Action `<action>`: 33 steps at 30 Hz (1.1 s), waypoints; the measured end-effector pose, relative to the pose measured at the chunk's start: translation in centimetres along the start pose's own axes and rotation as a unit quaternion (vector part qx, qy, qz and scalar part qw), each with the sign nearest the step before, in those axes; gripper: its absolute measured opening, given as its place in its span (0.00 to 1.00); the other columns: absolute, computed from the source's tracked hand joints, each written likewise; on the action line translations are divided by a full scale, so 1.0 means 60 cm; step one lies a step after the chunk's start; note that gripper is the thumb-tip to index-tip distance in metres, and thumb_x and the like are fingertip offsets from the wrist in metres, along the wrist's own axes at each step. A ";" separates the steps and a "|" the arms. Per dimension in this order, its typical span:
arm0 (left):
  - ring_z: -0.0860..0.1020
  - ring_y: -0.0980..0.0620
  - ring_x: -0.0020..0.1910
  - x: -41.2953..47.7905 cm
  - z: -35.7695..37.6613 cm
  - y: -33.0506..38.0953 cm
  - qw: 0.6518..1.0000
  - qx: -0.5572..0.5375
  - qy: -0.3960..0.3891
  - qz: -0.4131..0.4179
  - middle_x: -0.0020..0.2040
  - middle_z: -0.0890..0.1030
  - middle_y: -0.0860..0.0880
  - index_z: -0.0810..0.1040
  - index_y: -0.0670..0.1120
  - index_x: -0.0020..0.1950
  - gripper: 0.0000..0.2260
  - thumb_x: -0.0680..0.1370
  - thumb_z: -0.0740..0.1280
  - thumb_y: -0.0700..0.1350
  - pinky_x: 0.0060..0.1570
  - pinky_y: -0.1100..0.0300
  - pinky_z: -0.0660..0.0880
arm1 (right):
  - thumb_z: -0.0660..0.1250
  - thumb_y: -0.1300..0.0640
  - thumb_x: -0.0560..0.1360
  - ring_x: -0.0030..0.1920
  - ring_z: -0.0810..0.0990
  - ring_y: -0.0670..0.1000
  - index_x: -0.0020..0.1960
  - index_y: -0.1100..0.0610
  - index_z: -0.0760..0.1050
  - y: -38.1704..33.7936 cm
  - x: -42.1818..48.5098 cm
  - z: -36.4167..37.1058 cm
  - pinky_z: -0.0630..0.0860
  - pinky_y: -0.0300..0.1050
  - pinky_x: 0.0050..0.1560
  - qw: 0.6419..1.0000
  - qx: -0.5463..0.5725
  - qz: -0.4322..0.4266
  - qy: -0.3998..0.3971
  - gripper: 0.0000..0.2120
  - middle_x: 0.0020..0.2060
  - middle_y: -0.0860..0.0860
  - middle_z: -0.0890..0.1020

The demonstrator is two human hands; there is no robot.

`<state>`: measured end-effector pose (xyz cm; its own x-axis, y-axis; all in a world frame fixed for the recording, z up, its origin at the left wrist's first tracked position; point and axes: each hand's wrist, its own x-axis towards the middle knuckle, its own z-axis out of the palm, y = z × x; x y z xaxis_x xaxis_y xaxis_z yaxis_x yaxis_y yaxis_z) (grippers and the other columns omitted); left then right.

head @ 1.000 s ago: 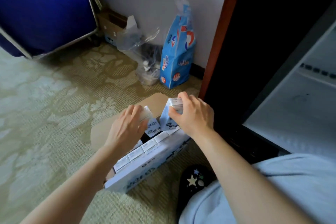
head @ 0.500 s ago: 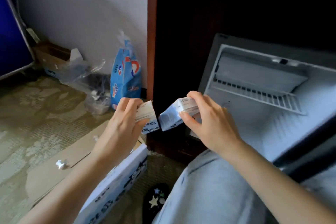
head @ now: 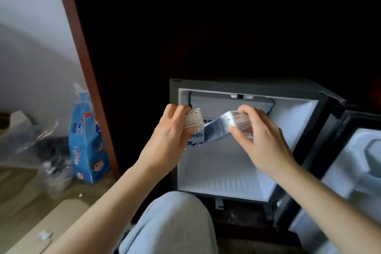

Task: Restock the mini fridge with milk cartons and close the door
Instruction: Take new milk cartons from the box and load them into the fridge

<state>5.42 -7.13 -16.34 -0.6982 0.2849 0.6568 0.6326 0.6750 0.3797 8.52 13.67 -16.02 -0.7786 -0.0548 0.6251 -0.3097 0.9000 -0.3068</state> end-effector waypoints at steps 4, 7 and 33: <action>0.73 0.48 0.49 0.053 0.058 0.006 1.000 0.005 -0.018 0.002 0.58 0.69 0.45 0.68 0.43 0.65 0.15 0.78 0.63 0.40 0.44 0.59 0.73 | 0.61 0.47 0.76 0.49 0.77 0.58 0.67 0.55 0.66 0.044 0.028 0.003 0.74 0.50 0.45 0.999 -0.030 0.027 0.002 0.23 0.56 0.54 0.75; 0.73 0.46 0.53 0.076 0.102 0.012 0.999 -0.014 -0.028 -0.028 0.60 0.68 0.45 0.67 0.42 0.65 0.15 0.78 0.62 0.38 0.49 0.56 0.73 | 0.62 0.46 0.75 0.46 0.78 0.61 0.67 0.56 0.66 0.072 0.045 0.019 0.76 0.52 0.42 0.998 -0.056 0.041 0.005 0.24 0.55 0.56 0.75; 0.70 0.52 0.66 0.143 0.253 -0.096 0.967 -0.187 -0.044 -0.169 0.71 0.68 0.51 0.51 0.51 0.76 0.32 0.78 0.63 0.39 0.59 0.59 0.71 | 0.66 0.43 0.74 0.57 0.76 0.50 0.69 0.48 0.65 0.127 0.138 0.198 0.72 0.42 0.52 0.982 0.123 0.146 0.001 0.26 0.63 0.46 0.72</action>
<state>-9.28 1.76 -22.78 -0.9017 0.1587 0.4022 0.4286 0.4512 0.7828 -6.78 14.95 -21.74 -0.8526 0.1905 0.4867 -0.1966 0.7459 -0.6364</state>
